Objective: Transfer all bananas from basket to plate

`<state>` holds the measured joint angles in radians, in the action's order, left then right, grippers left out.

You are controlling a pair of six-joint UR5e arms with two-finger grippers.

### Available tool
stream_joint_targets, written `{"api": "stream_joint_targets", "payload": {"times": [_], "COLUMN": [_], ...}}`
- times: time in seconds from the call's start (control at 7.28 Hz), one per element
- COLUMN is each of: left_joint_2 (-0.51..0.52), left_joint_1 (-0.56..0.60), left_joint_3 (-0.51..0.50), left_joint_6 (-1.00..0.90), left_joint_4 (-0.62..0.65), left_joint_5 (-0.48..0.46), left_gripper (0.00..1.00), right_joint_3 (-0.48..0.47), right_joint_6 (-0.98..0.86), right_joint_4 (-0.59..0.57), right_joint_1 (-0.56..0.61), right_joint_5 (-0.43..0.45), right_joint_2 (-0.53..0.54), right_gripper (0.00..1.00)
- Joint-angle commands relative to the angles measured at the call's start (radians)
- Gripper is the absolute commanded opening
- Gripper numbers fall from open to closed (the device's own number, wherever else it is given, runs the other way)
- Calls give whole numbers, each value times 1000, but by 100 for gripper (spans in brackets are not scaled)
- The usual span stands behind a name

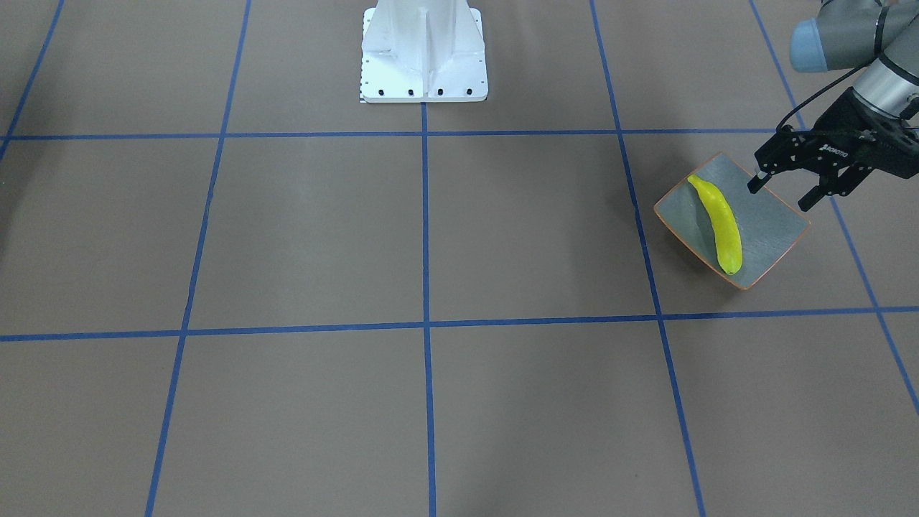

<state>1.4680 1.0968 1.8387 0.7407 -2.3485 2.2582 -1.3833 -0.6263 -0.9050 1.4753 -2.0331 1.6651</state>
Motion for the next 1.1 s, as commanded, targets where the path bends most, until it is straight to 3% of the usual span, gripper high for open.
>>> {"api": "stream_joint_targets", "payload": {"times": [0.0, 0.55, 0.69, 0.96], "left_joint_2": [0, 3, 6, 11], "left_joint_1": [0, 0, 0, -2], "left_joint_3": [2, 1, 1, -1], "left_joint_6": [0, 0, 0, 8], "left_joint_4": [0, 0, 0, 0], "left_joint_5": [4, 6, 6, 6], "left_gripper": [100, 100, 100, 100], "right_joint_3": [-2, -11, -32, -168], "right_joint_6": [-4, -27, -27, -27], "right_joint_4": [-6, -15, -69, -292], "right_joint_1": [29, 106, 124, 132], "right_joint_5": [-1, -24, -51, -55], "right_joint_2": [5, 38, 26, -14], "right_gripper": [0, 0, 0, 0]}}
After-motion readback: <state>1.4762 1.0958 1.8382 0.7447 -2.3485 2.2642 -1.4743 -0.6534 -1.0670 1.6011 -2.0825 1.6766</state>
